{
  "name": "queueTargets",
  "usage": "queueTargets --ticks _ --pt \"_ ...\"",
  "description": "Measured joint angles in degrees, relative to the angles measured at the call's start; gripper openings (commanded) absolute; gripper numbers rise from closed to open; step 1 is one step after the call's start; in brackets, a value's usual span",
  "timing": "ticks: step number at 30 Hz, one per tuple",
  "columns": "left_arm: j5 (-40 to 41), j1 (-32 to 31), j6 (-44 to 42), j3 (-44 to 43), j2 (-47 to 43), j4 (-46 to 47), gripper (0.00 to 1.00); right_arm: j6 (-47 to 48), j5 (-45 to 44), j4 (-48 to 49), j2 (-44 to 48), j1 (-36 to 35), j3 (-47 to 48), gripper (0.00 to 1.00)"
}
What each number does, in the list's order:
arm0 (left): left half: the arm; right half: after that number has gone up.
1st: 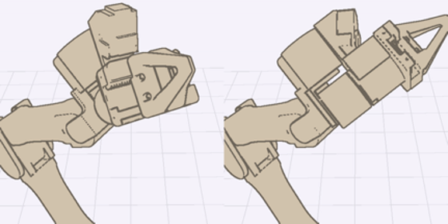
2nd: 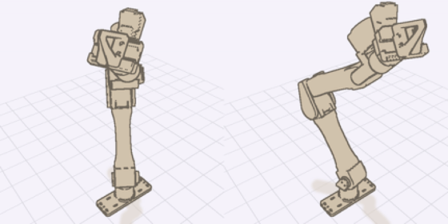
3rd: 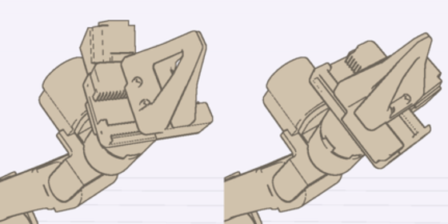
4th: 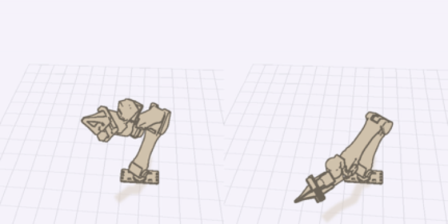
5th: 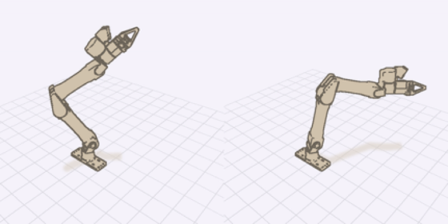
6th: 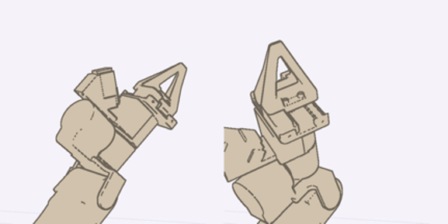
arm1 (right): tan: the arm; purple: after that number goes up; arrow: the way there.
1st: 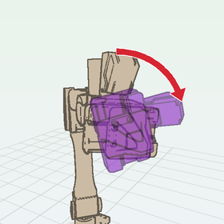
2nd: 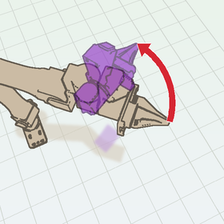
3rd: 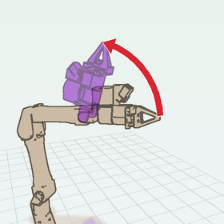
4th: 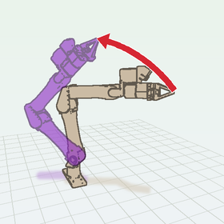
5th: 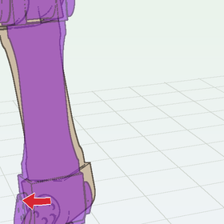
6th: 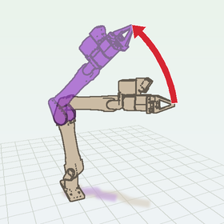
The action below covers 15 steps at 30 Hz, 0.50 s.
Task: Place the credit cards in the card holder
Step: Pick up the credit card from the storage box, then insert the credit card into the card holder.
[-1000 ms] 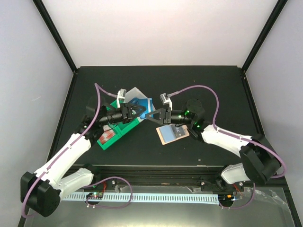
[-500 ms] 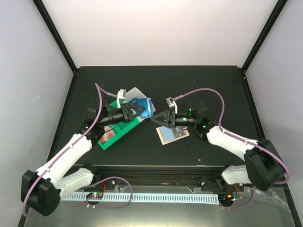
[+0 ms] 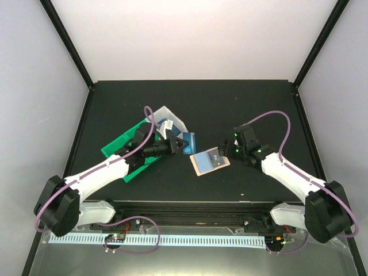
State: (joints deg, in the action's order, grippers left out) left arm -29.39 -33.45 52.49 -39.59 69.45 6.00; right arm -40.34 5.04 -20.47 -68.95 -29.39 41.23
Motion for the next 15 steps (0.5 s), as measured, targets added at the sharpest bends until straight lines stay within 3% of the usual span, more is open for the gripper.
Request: queueTargets --ticks 5,15 --pt "3.34 -4.11 0.02 0.0 2.73 0.02 0.01 0.98 -3.98 -3.02 -5.25 2.47 -2.14 0.85" --pt "6.27 -8.0 1.38 0.02 7.15 0.9 0.01 2.4 0.7 -0.35 -12.92 2.49 -3.5 0.85"
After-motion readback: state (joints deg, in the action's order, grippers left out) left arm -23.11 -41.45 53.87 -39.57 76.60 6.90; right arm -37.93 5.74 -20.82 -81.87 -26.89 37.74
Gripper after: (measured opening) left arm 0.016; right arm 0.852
